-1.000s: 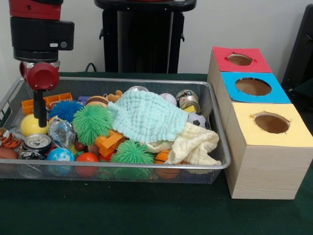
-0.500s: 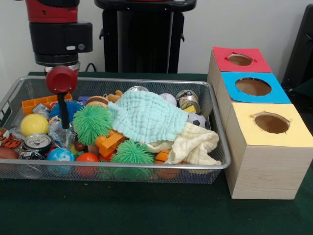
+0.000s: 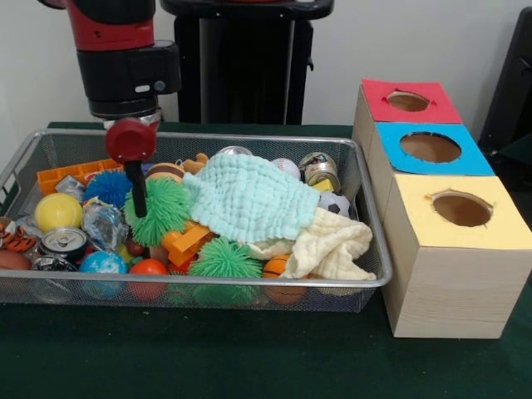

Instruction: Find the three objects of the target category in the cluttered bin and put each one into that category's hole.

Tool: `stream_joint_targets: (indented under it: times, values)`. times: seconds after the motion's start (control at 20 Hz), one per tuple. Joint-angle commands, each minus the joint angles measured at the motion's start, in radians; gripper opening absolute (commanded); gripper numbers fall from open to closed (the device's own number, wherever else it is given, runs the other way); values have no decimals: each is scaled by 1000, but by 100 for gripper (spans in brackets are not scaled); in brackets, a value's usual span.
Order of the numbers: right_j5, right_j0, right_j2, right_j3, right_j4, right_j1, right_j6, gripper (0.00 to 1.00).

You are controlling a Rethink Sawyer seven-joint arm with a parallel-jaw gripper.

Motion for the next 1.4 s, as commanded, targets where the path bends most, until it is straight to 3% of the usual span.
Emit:
stream_joint_targets:
  times: [0.05,0.25,0.6,0.95,1.4]
  values:
    - [-52,-33,27,62,59,62,226,100]
    - [-98,-65,33,64,38,72,213,100]
    - [-144,-57,21,51,34,59,217,100]
    - [-12,41,-74,29,87,-29,216,100]
    - [-25,49,-75,23,106,-24,206,100]
